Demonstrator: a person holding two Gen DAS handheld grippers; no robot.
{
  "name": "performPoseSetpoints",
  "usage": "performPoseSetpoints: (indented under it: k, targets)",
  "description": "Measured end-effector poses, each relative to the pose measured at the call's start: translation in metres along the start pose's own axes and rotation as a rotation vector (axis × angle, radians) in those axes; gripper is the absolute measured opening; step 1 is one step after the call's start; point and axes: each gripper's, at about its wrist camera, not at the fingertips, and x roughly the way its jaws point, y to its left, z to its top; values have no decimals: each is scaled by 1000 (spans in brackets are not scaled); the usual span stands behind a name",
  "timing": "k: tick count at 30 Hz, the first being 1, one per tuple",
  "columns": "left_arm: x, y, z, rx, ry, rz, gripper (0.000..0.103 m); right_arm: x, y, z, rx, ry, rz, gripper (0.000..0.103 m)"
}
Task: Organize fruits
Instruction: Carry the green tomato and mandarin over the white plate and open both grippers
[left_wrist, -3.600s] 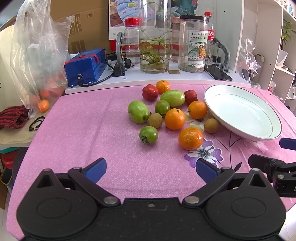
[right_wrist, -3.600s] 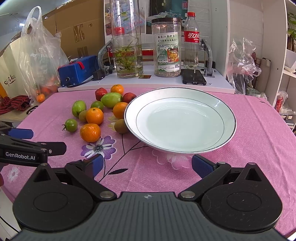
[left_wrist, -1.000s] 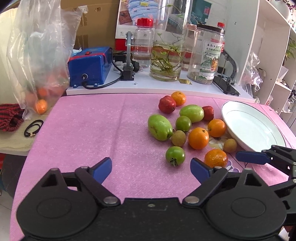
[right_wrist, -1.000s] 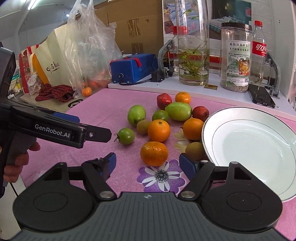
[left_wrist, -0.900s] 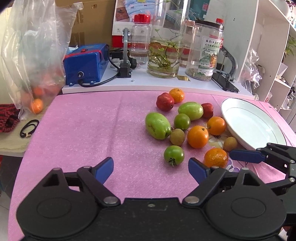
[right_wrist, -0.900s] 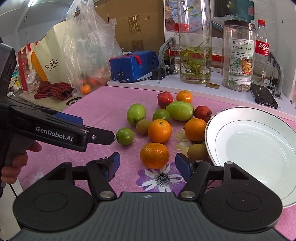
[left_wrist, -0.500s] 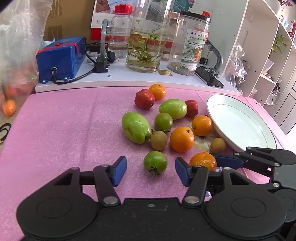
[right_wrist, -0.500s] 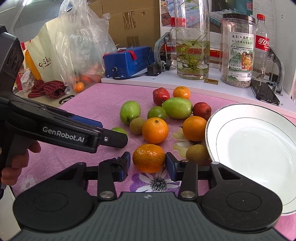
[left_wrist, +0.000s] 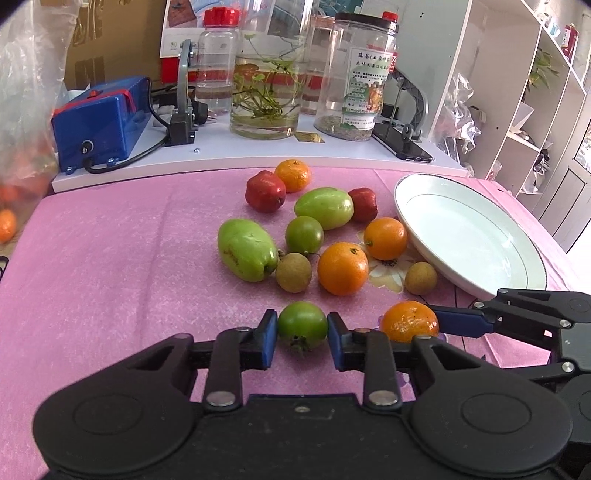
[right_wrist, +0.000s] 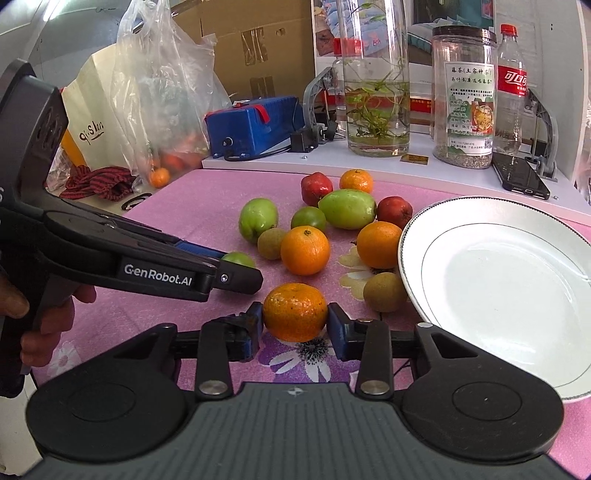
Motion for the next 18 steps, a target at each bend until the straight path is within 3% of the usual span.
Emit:
performPoseSetpoints:
  k: [8, 18]
  targets:
    - [-26, -27, 9, 48, -74, -25, 101, -36, -6, 1, -2, -87, -39, 64]
    - [-2, -94, 34, 148, -104, -183, 101, -80, -73, -11, 116, -153, -269, 65]
